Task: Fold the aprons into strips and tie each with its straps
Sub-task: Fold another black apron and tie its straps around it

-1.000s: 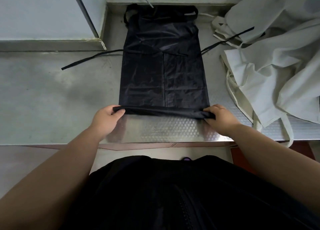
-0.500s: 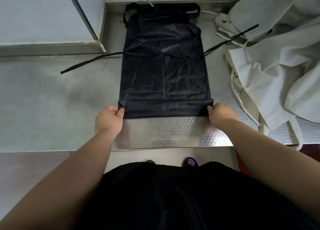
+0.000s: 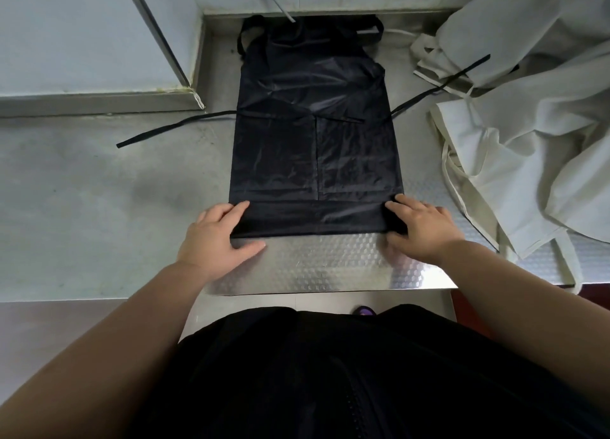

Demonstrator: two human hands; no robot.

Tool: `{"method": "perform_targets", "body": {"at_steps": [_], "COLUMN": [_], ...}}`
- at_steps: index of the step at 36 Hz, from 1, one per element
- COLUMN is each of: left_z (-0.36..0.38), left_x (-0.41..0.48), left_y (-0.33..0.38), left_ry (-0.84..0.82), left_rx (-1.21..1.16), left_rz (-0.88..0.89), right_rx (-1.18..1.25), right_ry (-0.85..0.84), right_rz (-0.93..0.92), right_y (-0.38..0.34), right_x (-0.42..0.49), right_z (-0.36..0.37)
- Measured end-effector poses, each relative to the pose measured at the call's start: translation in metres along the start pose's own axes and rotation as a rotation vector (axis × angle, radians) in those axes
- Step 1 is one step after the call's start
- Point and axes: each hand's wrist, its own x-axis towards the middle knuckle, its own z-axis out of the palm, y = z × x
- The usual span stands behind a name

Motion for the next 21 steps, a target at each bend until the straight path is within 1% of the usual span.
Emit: {"method": "perform_targets", "body": {"at_steps": [3, 5, 7, 10, 12, 14, 15, 17, 19, 21], "left_z": [-0.004, -0.005, -0.005, -0.010, -0.014, -0.015, -0.016, -0.016, -0.014, -0.013], "left_x": [0.006, 0.010, 0.014, 0.022, 0.028, 0.032, 0.033, 0.035, 0.038, 0.043], "left_y": [0.002, 0.003, 0.002, 0.002, 0.002, 0.001, 0.002, 0.003, 0.001, 0.001], "left_ry": [-0.052, -0.023, 0.025, 0.063, 0.076, 0.087, 0.083, 0.077, 0.093, 0.090], "left_rx": [0.013, -0.047, -0.128, -0.262, -0.359, -0.465, -0.526, -0.619, -0.639, -0.640], "left_rz": [-0.033, -0.048, -0.067, -0.126, -0.178, -0.208, -0.230, -0.295, -0.344, -0.370], "right_rx": [0.011, 0.101, 0.256, 0.534, 0.659, 0.756, 0.770, 0.711, 0.667, 0.675], "right_ry": [0.023, 0.051, 0.104, 0.153, 0.141, 0.087, 0.061, 0.060, 0.092, 0.123], "right_rz": [0.000, 0.016, 0.047, 0.148, 0.186, 0.200, 0.199, 0.198, 0.225, 0.281], "right_y": [0.000, 0.000, 0.000, -0.001, 0.002, 0.004, 0.005, 0.005, 0.005, 0.004], "right_x": [0.004, 0.006, 0.009, 0.013, 0.016, 0.019, 0.020, 0.024, 0.028, 0.034], "right_z": [-0.001, -0.003, -0.008, -0.018, -0.021, -0.024, -0.024, -0.024, -0.024, -0.021]}}
